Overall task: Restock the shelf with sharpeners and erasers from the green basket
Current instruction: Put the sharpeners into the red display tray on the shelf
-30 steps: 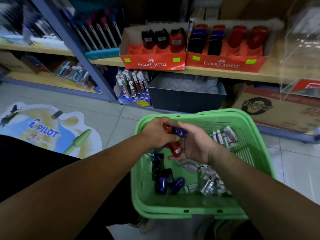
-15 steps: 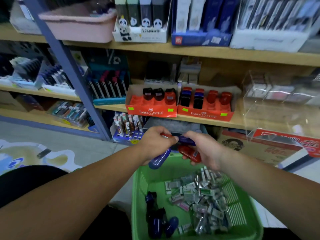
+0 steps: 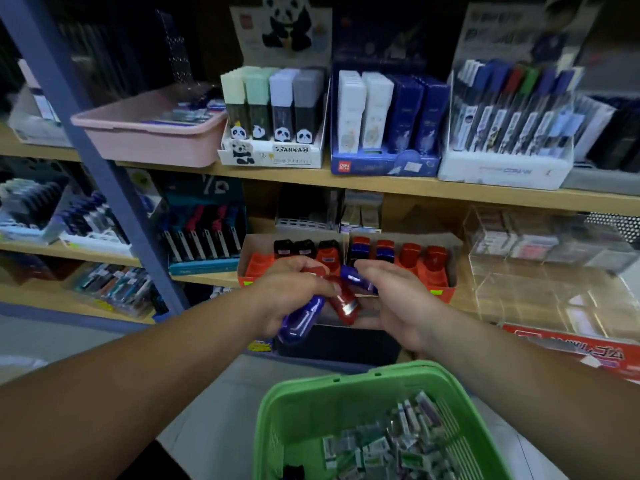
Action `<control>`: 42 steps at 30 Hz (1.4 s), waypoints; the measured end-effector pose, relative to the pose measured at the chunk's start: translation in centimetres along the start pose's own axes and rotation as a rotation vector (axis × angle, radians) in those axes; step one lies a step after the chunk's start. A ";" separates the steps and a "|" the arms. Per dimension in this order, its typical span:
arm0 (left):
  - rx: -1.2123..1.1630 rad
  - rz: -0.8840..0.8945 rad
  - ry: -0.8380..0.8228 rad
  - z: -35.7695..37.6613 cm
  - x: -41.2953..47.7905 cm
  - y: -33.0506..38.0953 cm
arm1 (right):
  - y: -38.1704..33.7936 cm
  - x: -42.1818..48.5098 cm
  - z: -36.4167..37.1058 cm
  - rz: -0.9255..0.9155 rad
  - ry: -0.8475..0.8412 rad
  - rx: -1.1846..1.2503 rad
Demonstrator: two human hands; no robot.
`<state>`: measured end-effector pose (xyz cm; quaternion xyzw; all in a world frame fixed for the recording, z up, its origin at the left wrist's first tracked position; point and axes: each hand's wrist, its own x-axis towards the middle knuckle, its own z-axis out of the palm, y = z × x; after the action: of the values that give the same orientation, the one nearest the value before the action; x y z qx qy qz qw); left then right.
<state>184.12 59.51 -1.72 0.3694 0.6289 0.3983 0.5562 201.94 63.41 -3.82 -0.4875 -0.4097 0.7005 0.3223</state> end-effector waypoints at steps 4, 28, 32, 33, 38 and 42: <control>-0.067 0.045 0.109 -2.9 1.6 0.4 | -0.7 1.2 -1.0 0.031 0.067 -0.033; -0.121 0.031 0.147 -6.7 5.7 -1.3 | -4.0 8.4 3.8 -0.435 0.183 -0.720; -0.177 0.070 0.172 -6.8 5.8 -1.3 | -5.0 10.4 5.5 -0.525 0.154 -1.360; -0.195 0.077 0.193 -6.8 5.8 -1.3 | -5.1 10.7 5.8 -0.527 0.127 -1.480; -0.254 0.130 0.365 -6.9 6.7 -1.1 | -4.5 11.8 6.6 -0.565 0.072 -1.737; -0.269 0.146 0.433 -6.4 7.1 -0.7 | -4.0 12.4 7.1 -0.644 0.043 -1.868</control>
<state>176.98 65.04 -4.84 0.2428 0.6463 0.5874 0.4224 191.44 73.95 -4.10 -0.4240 -0.9050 -0.0347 -0.0094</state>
